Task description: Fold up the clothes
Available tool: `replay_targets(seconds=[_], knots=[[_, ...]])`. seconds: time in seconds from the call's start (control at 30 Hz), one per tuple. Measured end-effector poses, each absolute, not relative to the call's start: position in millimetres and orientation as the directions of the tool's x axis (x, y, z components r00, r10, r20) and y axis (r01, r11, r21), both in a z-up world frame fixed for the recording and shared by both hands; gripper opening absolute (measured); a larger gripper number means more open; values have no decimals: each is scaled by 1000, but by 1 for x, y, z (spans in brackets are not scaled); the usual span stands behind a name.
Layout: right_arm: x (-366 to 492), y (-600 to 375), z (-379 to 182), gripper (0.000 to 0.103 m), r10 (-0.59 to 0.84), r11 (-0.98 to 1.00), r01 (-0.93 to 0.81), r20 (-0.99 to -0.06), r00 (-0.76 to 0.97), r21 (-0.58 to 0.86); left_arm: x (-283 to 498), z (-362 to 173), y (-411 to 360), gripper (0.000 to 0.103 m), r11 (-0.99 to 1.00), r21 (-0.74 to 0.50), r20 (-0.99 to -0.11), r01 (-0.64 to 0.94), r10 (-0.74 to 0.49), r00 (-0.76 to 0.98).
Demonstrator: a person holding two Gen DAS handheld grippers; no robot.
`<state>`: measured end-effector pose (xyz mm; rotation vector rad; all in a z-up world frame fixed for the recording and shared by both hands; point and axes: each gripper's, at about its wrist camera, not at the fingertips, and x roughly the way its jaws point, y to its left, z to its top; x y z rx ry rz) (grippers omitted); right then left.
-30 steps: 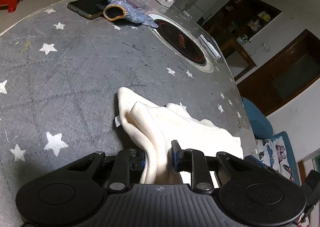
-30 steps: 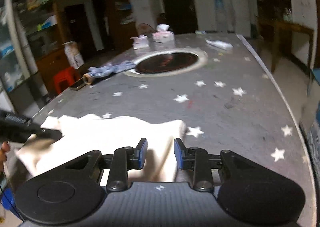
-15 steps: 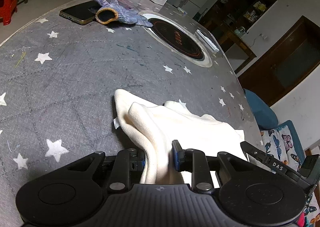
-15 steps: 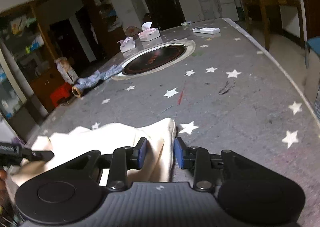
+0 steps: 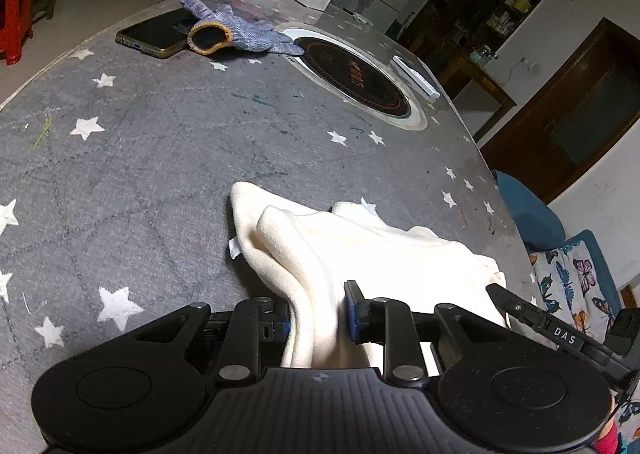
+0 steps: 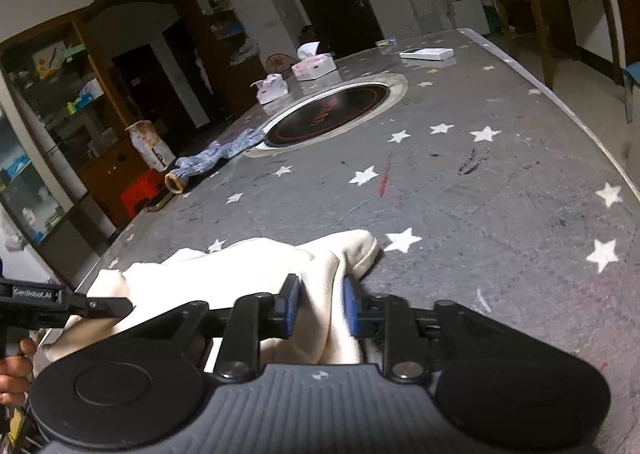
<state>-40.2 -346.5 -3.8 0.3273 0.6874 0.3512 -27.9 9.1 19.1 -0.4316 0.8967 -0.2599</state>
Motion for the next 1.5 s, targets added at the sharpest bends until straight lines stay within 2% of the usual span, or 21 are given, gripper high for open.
replay_targets(seconds=[0.07,0.1,0.13,0.17,0.33,0.87,1.2,1.5], knots=[[-41,-346,-4,23,416,890,-199,-553,722,410,-28,20,7,25,891,-452,-699,46,-386,602],[-43,-345,-1,17,412,893,-205,-547,729,400,-28,21,5,25,896,-441,-703,52,-381,601],[-45,-344,2,15,409,896,-211,-541,735,390,-28,23,3,24,905,-422,-708,59,-369,602],[-47,-342,5,14,405,899,-217,-536,741,380,-28,25,1,21,910,-408,-708,70,-364,605],[-58,-336,20,11,388,913,-245,-505,771,327,-30,42,-8,18,919,-373,-688,128,-366,627],[-75,-379,77,10,249,963,-182,-398,883,199,0,91,-93,17,900,-292,-639,323,-434,635],[-62,-417,86,10,170,979,-109,-401,900,170,30,90,-140,17,889,-268,-645,372,-452,616],[-45,-440,68,10,135,981,-60,-433,891,183,49,70,-164,17,887,-257,-664,384,-450,597]])
